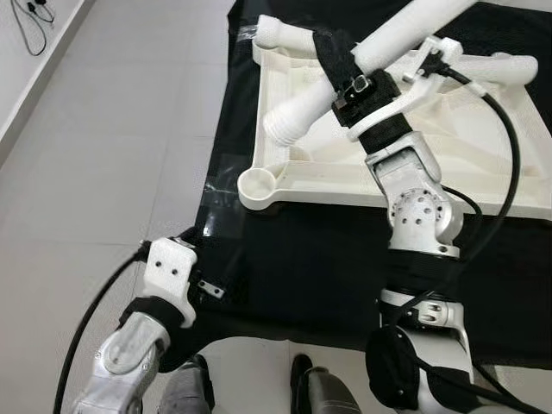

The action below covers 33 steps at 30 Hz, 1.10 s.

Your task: Building children table

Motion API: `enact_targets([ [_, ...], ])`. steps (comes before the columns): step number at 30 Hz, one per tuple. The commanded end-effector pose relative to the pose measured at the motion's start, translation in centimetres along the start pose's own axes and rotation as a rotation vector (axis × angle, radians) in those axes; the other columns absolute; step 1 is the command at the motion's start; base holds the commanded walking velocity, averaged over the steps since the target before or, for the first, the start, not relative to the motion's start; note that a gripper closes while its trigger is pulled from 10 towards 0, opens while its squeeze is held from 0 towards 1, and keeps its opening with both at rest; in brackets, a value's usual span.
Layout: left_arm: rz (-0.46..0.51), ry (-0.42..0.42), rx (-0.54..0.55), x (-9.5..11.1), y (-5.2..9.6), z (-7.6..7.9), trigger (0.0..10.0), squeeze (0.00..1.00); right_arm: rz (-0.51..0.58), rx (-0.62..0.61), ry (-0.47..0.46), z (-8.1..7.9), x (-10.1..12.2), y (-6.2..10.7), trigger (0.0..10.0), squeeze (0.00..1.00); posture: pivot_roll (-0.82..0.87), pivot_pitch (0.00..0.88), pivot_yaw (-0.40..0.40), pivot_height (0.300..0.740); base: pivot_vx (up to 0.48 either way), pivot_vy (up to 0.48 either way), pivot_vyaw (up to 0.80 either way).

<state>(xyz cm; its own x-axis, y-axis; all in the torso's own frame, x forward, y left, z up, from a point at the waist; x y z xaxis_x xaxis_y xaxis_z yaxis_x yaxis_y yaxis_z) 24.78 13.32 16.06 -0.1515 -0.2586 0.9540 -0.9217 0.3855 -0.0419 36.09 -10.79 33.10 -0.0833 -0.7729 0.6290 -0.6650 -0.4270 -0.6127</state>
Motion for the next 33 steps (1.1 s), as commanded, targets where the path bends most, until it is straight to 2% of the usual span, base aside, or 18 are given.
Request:
enact_targets([
  [1, -0.02, 0.022, -0.001, -0.4, 0.1, 0.0, 10.0, 0.0, 0.011, 0.015, -0.011, 0.0, 0.2, 0.2, 10.0, 0.0, 0.11, 0.21, -0.048, 0.74, 0.0, 0.0, 0.0],
  [4, 0.058, 0.002, 0.012, 1.6, -0.9, -1.4, 10.0, 0.0, -0.017, 0.011, 0.084, 0.4, 0.2, 0.1, 10.0, 0.0, 0.11, 0.191, -0.046, 0.74, 0.0, 0.0, 0.0],
  [6, 0.058, 0.002, 0.012, 1.6, -0.9, -1.4, 10.0, 0.0, -0.017, 0.011, 0.084, 0.4, 0.2, 0.1, 10.0, 0.0, 0.11, 0.191, -0.046, 0.74, 0.0, 0.0, 0.0],
  [7, 0.129, -0.017, 0.015, 3.7, -1.6, -2.5, 10.0, 0.0, -0.07, -0.019, 0.228, 1.0, -0.2, 0.0, 10.0, 0.0, 0.11, 0.168, -0.042, 0.74, 0.0, 0.0, 0.0],
  [9, 0.129, -0.017, 0.015, 3.7, -1.6, -2.5, 10.0, 0.0, -0.07, -0.019, 0.228, 1.0, -0.2, 0.0, 10.0, 0.0, 0.11, 0.168, -0.042, 0.74, 0.0, 0.0, 0.0],
  [10, 0.214, -0.046, 0.012, 6.2, -2.3, -3.6, 10.0, 0.0, -0.137, -0.061, 0.375, 1.8, -0.8, 0.0, 10.0, 0.0, 0.11, 0.154, -0.04, 0.74, 0.0, 0.0, 0.0],
  [11, 0.214, -0.046, 0.012, 6.2, -2.3, -3.6, 10.0, 0.0, -0.137, -0.061, 0.375, 1.8, -0.8, 0.0, 10.0, 0.0, 0.11, 0.154, -0.04, 0.74, 0.0, 0.0, 0.0],
  [13, 0.439, -0.094, -0.012, 12.9, -3.4, -5.4, 10.0, 0.0, -0.224, -0.116, 0.634, 3.1, -1.3, 0.2, 10.0, 0.0, 0.1, 0.127, -0.034, 0.74, 0.0, 0.0, 0.0],
  [14, 0.439, -0.094, -0.012, 12.9, -3.4, -5.4, 10.0, 0.0, -0.224, -0.116, 0.634, 3.1, -1.3, 0.2, 10.0, 0.0, 0.1, 0.127, -0.034, 0.74, 0.0, 0.0, 0.0],
  [15, 0.533, -0.094, -0.037, 15.6, -3.6, -5.6, 10.0, 0.68, -0.254, -0.12, 0.739, 3.3, -1.6, 0.3, 10.0, 0.0, 0.09, 0.117, -0.031, 0.74, 0.0, 0.0, 0.0],
  [16, 0.533, -0.094, -0.037, 15.6, -3.6, -5.6, 10.0, 0.68, -0.254, -0.12, 0.739, 3.3, -1.6, 0.3, 10.0, 0.0, 0.09, 0.117, -0.031, 0.74, 0.0, 0.0, 0.0],
  [17, 0.599, -0.079, -0.069, 17.5, -3.8, -5.6, 10.0, 1.0, -0.281, -0.113, 0.833, 3.3, -1.9, 0.4, 10.0, 0.0, 0.09, 0.109, -0.029, 0.74, 0.0, 0.0, 0.0],
  [18, 0.599, -0.079, -0.069, 17.5, -3.8, -5.6, 10.0, 1.0, -0.281, -0.113, 0.833, 3.3, -1.9, 0.4, 10.0, 0.0, 0.09, 0.109, -0.029, 0.74, 0.0, 0.0, 0.0],
  [19, 0.637, -0.078, -0.081, 18.6, -4.1, -5.6, 10.0, 1.0, -0.311, -0.093, 0.903, 3.1, -2.6, 0.5, 10.0, 0.0, 0.08, 0.097, -0.026, 0.74, 0.0, 0.0, 0.0],
  [21, 0.662, -0.072, -0.085, 19.4, -4.6, -5.5, 10.0, 1.0, -0.34, -0.067, 0.961, 3.0, -3.5, 0.6, 10.0, 0.0, 0.08, 0.086, -0.025, 0.74, 0.0, 0.0, 0.0],
  [25, 0.662, -0.072, -0.085, 19.4, -4.6, -5.5, 10.0, 1.0, -0.34, -0.067, 0.961, 3.0, -3.5, 0.6, 10.0, 0.0, 0.08, 0.086, -0.025, 0.74, 0.0, 0.0, 0.0],
  [27, 0.694, -0.044, -0.06, 20.4, -6.1, -5.5, 10.0, 1.0, -0.368, 0.019, 1.004, 1.5, -5.7, 0.6, 10.0, 0.0, 0.07, 0.068, -0.016, 0.74, 0.0, 0.0, 0.0],
  [33, 0.696, 0.011, -0.076, 20.7, -7.4, -5.0, 10.0, 1.0, -0.365, 0.114, 0.996, -0.3, -7.7, 0.4, 10.0, 0.0, 0.06, 0.06, -0.013, 0.74, 0.0, 0.0, 0.0],
])
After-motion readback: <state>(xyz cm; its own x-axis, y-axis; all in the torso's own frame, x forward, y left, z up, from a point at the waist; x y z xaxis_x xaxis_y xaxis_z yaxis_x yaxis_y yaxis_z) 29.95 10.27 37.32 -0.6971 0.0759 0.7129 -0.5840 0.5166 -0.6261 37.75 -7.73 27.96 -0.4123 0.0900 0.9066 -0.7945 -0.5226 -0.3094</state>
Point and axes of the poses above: a point about 5 cm out from each wrist's last joint towards the gripper, its own y axis pointing back from the gripper into the wrist, its own x axis along the axis of the wrist's last joint, z = x × y, the point moved 2 cm from there along -y, pointing out of the wrist towards the gripper, and after that the axes turned 11 degrees about -y, right-handed, at the moved point
